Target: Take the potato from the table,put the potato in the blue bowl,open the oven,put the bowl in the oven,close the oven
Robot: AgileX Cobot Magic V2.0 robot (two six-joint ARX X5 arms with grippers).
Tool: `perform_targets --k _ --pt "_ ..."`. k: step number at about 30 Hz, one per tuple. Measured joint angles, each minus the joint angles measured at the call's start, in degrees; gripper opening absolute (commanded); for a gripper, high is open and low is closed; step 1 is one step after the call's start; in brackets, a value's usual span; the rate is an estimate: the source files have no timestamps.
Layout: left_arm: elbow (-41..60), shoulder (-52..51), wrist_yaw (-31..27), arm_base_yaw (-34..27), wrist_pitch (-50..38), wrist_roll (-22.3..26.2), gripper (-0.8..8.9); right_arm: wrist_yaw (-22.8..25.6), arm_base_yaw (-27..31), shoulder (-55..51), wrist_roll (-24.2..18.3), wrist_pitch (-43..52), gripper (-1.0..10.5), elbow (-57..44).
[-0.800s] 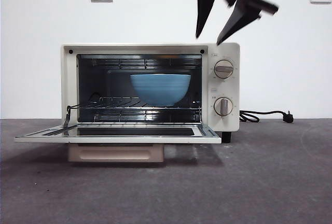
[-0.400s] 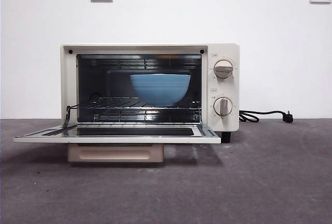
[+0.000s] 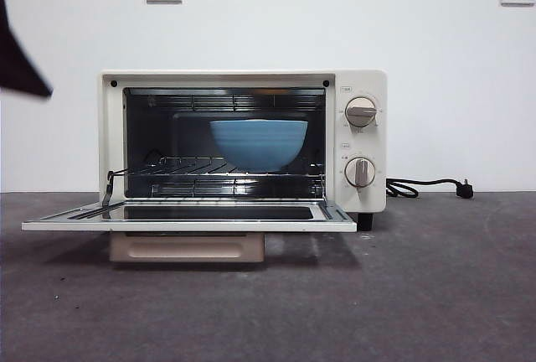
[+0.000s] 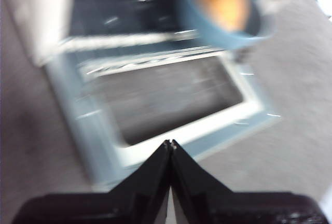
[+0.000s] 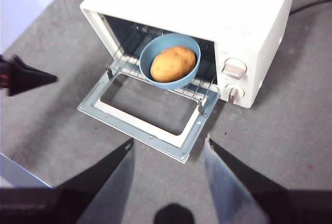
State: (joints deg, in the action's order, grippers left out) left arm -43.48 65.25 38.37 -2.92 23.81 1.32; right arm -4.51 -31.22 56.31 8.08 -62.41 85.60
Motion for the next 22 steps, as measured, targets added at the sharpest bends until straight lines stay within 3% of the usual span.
perform_targets --k 8,22 --pt "2.3 12.1 -0.8 -4.0 -9.2 -0.9 -0.08 0.0 0.0 -3.7 0.0 -3.2 2.2 0.0" --pt "2.3 26.0 -1.1 -3.4 -15.8 -1.0 -0.08 0.0 0.0 -3.7 0.0 -3.6 2.2 0.0"
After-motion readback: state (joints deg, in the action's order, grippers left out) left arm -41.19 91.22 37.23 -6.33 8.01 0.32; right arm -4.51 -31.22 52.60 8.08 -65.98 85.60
